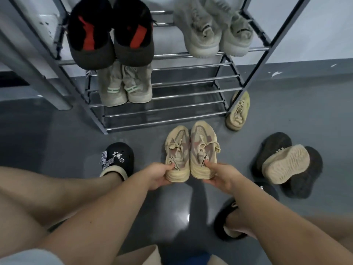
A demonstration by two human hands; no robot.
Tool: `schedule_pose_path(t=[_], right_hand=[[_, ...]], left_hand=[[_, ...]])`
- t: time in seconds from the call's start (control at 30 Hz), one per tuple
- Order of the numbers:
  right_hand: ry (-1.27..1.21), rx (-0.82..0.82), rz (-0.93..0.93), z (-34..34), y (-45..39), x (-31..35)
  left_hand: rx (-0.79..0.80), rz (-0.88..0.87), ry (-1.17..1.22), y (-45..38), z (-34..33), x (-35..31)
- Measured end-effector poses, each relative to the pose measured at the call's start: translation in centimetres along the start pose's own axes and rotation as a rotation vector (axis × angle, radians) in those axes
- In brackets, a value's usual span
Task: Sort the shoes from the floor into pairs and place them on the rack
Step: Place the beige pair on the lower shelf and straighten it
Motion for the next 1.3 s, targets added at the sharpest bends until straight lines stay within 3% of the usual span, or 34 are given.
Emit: schedule_pose_path(t=[0.53, 1.3], right_hand=[[-0.228, 0.033, 0.206, 4.4, 7.4, 3.2], [0.049, 0.010, 0.260, 0.8, 4.6, 18.9]], left_hand=[[0.120, -0.225, -0.088, 3.2, -7.4, -5.8], [0.030, -0.366, 0.178, -1.7, -8.5, -16.1]])
Point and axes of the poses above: each hand's wrist, its own y-axis away from the middle knuckle, its own z-axis out of the back of the hand, x = y × z, the point moved 10 cm from there along -y, towards the middle knuckle, and after that the axes turned 8 degrees about -z, right-handed, at the moved point
